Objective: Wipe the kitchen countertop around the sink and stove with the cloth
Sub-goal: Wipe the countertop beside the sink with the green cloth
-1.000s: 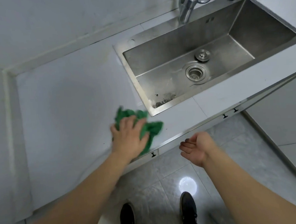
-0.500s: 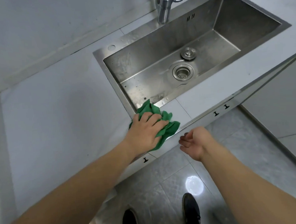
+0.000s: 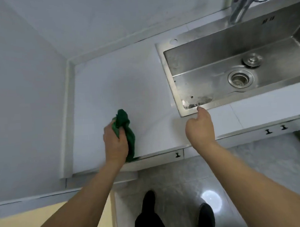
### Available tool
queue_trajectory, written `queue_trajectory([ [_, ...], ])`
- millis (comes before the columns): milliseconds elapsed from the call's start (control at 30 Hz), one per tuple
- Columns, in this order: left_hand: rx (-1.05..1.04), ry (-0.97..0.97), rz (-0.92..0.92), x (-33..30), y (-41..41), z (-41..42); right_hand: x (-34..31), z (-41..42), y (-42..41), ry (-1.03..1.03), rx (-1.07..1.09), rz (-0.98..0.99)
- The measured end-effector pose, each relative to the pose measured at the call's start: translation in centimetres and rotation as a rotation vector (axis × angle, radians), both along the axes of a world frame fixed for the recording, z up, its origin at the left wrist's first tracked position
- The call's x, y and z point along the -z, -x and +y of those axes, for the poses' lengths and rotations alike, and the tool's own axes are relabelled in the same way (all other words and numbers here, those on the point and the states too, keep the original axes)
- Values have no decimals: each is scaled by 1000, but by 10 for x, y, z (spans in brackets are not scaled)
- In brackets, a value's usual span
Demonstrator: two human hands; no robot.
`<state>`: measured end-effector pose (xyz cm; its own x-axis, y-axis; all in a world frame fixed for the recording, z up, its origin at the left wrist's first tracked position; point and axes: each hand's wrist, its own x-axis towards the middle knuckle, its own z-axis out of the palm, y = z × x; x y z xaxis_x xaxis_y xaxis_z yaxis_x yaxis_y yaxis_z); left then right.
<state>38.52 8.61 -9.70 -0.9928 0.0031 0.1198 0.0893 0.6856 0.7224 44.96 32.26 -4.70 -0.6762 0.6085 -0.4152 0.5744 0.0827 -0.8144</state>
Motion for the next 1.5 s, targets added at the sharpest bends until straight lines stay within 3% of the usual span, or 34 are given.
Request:
queue_trajectory([
  [67, -172, 25, -74, -9, 32, -25, -5, -17, 14, -43, -172, -1],
  [167, -391, 518, -268, 8, 56, -37, 0, -40, 34, -97, -388, -45],
  [200, -391, 633, -256, 14, 48, -21, 0, -41, 38, -111, -411, -55],
  [267, -212, 668, -146, 21, 17, 27, 8, -39, 50, -145, -394, -86],
  [367, 329, 588, 36, 27, -56, 94, 11, -19, 57, -221, -308, -122],
  [433, 658, 537, 68, 23, -72, 97, 7, -8, 60, -229, -249, -155],
  [500, 748, 551, 156, 22, -41, 66, 4, 3, 63, -204, -197, -168],
  [533, 649, 611, 143, 24, -18, 45, 3, 7, 65, -194, -181, -158],
  [633, -53, 673, -138, 26, 52, -21, 4, 10, 68, -203, -209, -165],
  [667, -203, 677, -216, 24, 58, -21, 6, 10, 68, -225, -229, -172],
  [733, -144, 690, -175, 27, 37, 15, 12, 7, 70, -279, -318, -178],
  [833, 352, 597, 2, 23, -32, 70, 13, -12, 79, -350, -462, -155],
  [900, 482, 564, 40, 17, -51, 60, 11, -37, 87, -375, -552, -134],
  [1000, 256, 589, 43, 19, -50, -18, 8, -78, 99, -375, -685, -118],
  [1133, -170, 559, -138, 19, -34, -123, 11, -125, 105, -332, -794, -96],
  [1267, -366, 495, -260, 16, 21, -113, 17, -145, 112, -329, -804, -105],
  [1367, -105, 416, -144, 19, 34, -77, 21, -140, 119, -345, -746, -109],
  [1500, 723, 374, 76, 23, -30, -43, 21, -106, 123, -412, -680, -199],
])
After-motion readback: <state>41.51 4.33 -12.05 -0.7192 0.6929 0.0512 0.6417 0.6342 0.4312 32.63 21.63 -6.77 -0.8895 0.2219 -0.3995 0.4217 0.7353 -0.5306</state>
